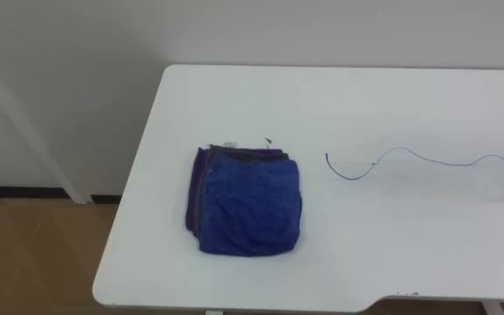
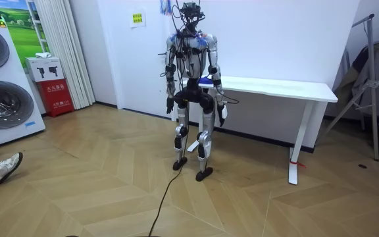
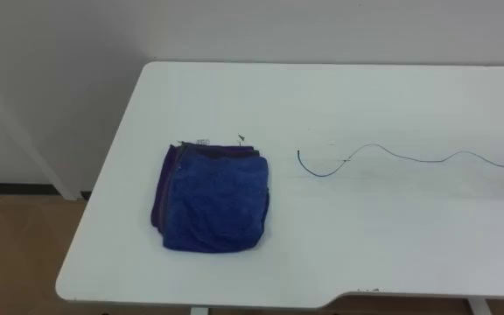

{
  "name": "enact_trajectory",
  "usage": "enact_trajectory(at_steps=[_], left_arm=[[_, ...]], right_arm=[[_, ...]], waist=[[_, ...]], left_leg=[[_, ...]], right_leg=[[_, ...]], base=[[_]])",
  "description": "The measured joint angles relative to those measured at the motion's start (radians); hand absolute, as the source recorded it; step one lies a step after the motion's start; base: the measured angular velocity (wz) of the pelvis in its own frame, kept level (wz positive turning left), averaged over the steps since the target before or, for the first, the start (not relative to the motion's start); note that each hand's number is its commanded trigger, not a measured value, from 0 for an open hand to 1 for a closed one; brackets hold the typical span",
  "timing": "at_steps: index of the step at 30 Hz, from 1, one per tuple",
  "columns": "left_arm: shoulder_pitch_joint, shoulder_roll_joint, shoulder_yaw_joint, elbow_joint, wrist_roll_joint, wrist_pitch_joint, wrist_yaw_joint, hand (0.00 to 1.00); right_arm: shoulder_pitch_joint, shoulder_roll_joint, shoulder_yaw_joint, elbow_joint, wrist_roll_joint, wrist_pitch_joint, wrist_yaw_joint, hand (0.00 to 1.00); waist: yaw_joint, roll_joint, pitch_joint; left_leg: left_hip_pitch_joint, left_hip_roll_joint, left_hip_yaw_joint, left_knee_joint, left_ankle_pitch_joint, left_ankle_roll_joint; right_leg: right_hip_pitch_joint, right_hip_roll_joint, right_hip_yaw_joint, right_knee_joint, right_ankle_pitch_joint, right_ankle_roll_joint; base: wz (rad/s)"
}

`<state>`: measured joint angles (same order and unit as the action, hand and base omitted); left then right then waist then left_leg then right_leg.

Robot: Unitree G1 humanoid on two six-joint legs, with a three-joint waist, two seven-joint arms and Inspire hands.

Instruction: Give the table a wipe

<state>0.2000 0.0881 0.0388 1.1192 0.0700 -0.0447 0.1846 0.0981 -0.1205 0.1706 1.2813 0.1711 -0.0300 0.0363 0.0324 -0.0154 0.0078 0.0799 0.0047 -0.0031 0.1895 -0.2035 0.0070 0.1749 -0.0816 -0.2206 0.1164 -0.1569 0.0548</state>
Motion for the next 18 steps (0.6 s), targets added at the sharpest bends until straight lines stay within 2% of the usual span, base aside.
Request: enact_trajectory(at_steps=[18], left_arm=[[-0.003,0.002,0.0,-0.001,-0.003,-0.007,0.0,0.0]], right_arm=[[0.001,0.0,0.004,0.002,0.053,0.003,0.011,0.0]], waist=[[0.004,0.001,-0.0007]], left_leg=[[0.0,-0.002,0.003,0.0,0.0,0.0]], right_leg=[[-0.003,-0.002,0.002,-0.001,-0.006,0.0]], base=[[0.0]])
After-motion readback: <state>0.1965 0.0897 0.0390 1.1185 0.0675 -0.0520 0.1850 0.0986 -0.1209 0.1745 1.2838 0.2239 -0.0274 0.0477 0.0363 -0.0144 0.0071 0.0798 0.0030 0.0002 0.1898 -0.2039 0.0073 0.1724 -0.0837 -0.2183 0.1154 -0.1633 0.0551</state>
